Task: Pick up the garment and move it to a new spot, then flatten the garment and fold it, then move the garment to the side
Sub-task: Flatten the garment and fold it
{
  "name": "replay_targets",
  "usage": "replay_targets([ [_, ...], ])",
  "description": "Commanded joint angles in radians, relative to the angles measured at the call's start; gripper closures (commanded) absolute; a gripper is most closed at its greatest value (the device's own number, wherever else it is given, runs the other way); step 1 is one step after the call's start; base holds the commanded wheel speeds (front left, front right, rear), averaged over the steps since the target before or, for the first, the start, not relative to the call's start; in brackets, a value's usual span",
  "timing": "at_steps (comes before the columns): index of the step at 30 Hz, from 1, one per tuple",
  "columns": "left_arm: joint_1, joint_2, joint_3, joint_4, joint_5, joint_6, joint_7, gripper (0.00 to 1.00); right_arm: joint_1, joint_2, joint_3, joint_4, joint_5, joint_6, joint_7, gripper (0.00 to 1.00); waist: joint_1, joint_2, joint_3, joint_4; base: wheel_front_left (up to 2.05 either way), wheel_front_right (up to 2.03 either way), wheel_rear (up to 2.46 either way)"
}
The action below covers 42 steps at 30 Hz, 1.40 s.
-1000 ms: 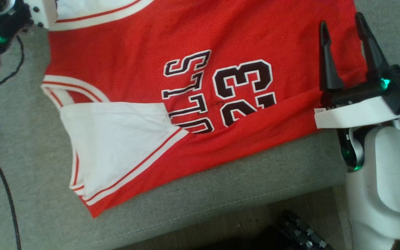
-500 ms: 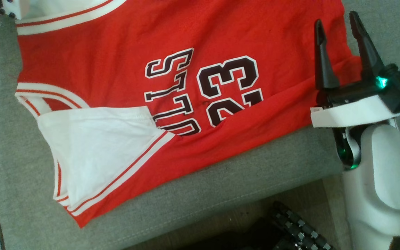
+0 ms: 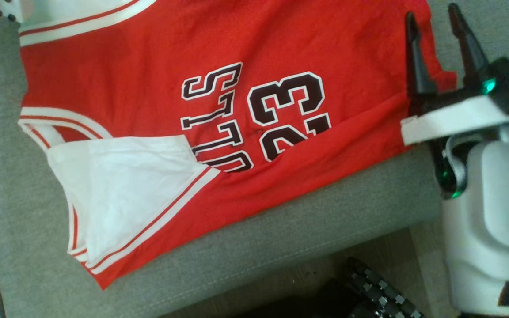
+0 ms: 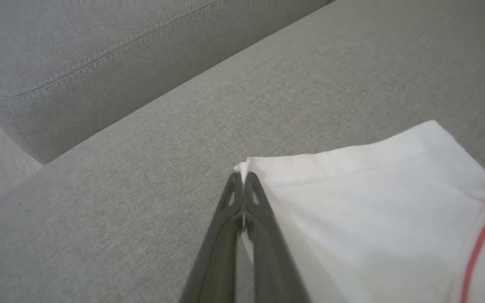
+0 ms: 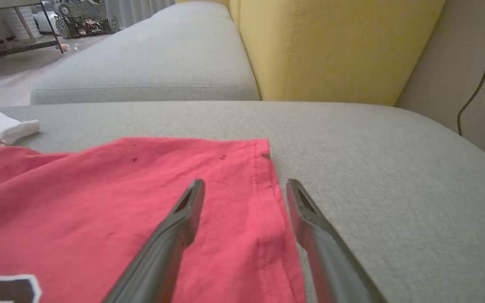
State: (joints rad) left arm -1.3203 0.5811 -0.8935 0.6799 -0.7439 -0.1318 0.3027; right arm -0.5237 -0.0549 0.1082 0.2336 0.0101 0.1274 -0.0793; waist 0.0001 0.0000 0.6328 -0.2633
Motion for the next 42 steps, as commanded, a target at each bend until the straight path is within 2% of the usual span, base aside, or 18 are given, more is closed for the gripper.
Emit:
replay_targets([
  [1, -0.055, 0.038, 0.033, -0.015, -0.004, 0.001, -0.026, 1.00, -0.022, 0.005, -0.002, -0.015, 0.016, 0.003, 0.042, 0.00, -0.0001, 0.0000, -0.005, 0.008, 0.00, 0.00, 0.00],
  [5, -0.064, 0.028, 0.014, -0.007, -0.006, 0.001, -0.111, 1.00, -0.140, 0.005, -0.059, 0.037, 0.003, 0.003, 0.215, 0.00, -0.0001, 0.0000, -0.013, 0.032, 0.00, 0.00, 0.00],
  [13, -0.076, 0.010, -0.047, 0.000, -0.032, 0.001, -0.173, 1.00, -0.351, 0.005, -0.125, 0.182, -0.083, 0.003, 0.512, 0.00, -0.0001, 0.0000, -0.021, 0.071, 0.00, 0.00, 0.00],
  [22, -0.098, 0.007, -0.124, -0.014, -0.066, 0.001, -0.198, 1.00, -0.479, 0.005, -0.182, 0.300, -0.113, 0.003, 0.618, 0.00, -0.0001, 0.0000, -0.022, 0.096, 0.00, 0.00, 0.00],
  [31, -0.124, 0.007, -0.196, -0.009, -0.105, 0.001, -0.214, 1.00, -0.581, 0.005, -0.178, 0.397, -0.168, 0.003, 0.663, 0.00, -0.0001, 0.0000, -0.019, 0.111, 0.00, 0.00, 0.00],
  [42, -0.143, 0.000, -0.257, 0.007, -0.159, 0.001, -0.244, 1.00, -0.625, -0.010, -0.236, 0.465, -0.234, 0.003, 0.708, 0.01, -0.0001, 0.0000, -0.023, 0.131, 0.00, 0.00, 0.00],
])
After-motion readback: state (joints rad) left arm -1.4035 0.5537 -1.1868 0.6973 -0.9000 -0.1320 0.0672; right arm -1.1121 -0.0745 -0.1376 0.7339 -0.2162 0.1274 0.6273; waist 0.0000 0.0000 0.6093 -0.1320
